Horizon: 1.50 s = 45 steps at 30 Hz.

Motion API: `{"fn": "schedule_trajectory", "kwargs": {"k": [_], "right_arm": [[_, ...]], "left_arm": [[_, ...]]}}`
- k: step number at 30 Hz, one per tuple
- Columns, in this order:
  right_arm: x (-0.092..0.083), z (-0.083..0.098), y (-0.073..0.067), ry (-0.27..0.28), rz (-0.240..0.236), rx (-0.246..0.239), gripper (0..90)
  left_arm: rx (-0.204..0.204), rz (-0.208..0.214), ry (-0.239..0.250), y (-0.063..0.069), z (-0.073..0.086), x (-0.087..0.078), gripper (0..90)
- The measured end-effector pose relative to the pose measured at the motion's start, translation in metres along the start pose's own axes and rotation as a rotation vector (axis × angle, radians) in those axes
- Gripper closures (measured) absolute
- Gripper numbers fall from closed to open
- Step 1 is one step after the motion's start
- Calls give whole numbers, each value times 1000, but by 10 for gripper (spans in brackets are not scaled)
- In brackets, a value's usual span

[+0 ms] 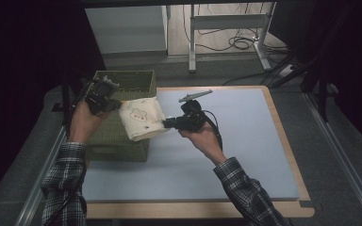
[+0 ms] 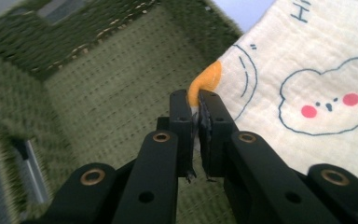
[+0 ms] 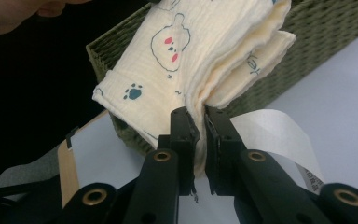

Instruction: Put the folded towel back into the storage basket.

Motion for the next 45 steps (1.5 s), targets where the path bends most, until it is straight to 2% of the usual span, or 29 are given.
{"fn": "schedule_trajectory", "kwargs": {"k": [6, 8, 13, 17, 24, 28, 34, 41, 45], "right_arm": [[20, -9, -13, 4, -22, 0, 822], [32, -12, -20, -2, -24, -6, 822], [48, -17, -29, -4, -29, 0, 822], [64, -20, -35, -7, -20, 3, 821], [95, -19, -41, -30, 9, 17, 819], [115, -17, -44, -52, 26, 40, 815], [130, -12, -43, -84, 57, 73, 811], [140, -1, -38, -132, 96, 110, 802], [142, 0, -38, -135, 119, 107, 801]], "left_arm": [[-33, -40, -10, -21, 12, -4, 849], [-35, -57, -15, -27, 16, -4, 849], [-46, -103, -37, -43, 26, -1, 849], [-57, -133, -49, -54, 35, 4, 848], [-77, -160, -55, -67, 47, 13, 847], [-72, -168, -59, -70, 51, 20, 846], [-51, -160, -66, -67, 50, 34, 843], [-21, -138, -70, -54, 47, 59, 839], [-8, -141, -84, -51, 48, 69, 839]]}}
Point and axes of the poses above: each handheld gripper's, and its own axes: x roughly forward along the jaws, z roughly out of its underside, y roughly to its right, the point moved 10 cm from there along x, roughly forward along the jaws, and after that the axes turned 1 degree about -y, right-handed, at the moved point
